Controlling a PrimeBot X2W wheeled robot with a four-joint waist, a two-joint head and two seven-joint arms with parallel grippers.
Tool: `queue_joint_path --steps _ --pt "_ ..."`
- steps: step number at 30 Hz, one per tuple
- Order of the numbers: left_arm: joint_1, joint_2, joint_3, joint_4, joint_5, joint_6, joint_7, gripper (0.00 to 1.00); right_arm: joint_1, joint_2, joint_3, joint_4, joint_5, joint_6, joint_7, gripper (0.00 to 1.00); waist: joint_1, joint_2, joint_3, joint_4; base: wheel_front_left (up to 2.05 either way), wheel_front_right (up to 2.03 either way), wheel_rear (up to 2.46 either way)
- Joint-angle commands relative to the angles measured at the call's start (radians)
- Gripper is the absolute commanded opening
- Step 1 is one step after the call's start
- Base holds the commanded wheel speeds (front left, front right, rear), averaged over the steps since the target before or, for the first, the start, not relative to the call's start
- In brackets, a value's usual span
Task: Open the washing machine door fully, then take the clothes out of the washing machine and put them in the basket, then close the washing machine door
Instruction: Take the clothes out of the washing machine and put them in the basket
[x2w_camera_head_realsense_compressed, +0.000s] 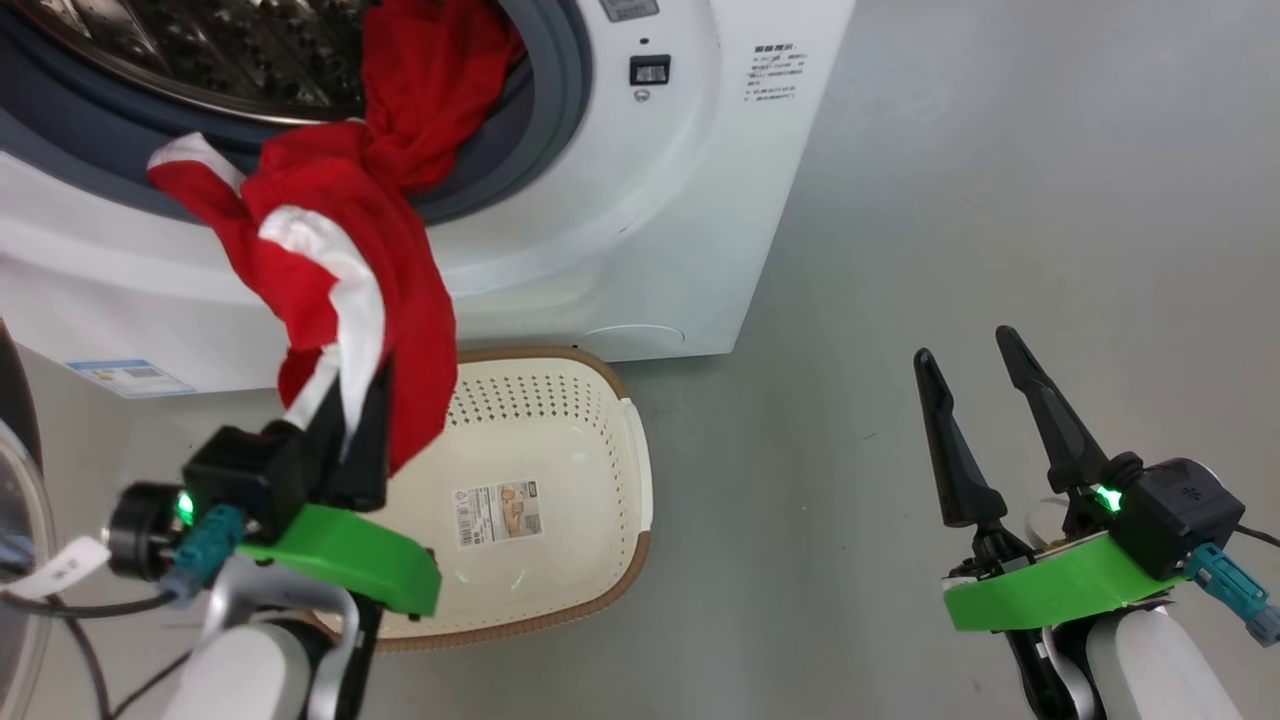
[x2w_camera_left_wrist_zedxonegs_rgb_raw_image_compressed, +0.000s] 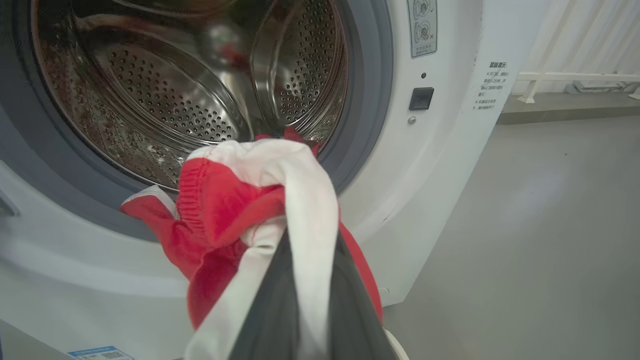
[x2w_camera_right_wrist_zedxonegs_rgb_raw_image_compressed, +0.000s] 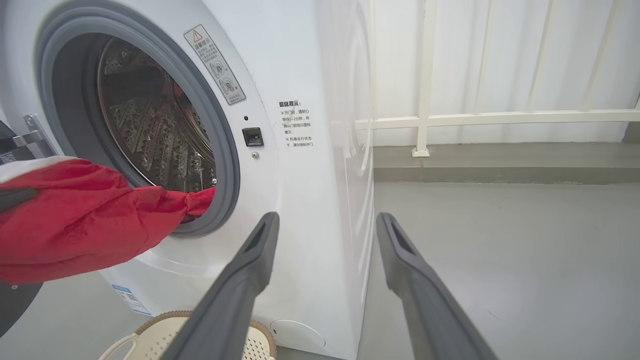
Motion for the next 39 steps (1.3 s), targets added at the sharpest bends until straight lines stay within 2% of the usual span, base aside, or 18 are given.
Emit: queue_joint_path --steps 1,8,28,39 --pt "0.005 0.008 0.021 -0.011 -0.008 0.004 0.002 0.0 0.007 0.001 0.018 -0.029 -0.002 0.006 -0.006 1.0 0.0 0.0 -0.001 0.002 0.0 0.0 0.0" --pt "0.015 -0.037 -0.028 0.114 -0.027 -0.02 -0.014 0.0 0.002 0.001 0.024 -0.034 -0.003 0.006 -0.006 1.0 0.0 0.0 0.011 0.0 0.0 0.0 0.0" --pt "-0.153 -0.154 -0.075 0.704 -0.104 -0.15 -0.137 0.0 -0.023 0.001 0.033 -0.043 0.006 0.006 -0.006 1.0 0.0 0.0 0.087 -0.036 0.0 0.0 0.0" --pt "-0.259 -0.195 -0.106 1.008 -0.141 -0.217 -0.196 0.0 -0.038 0.001 0.04 -0.044 0.003 0.006 -0.006 1.0 0.0 0.0 0.134 -0.061 0.0 0.0 0.0"
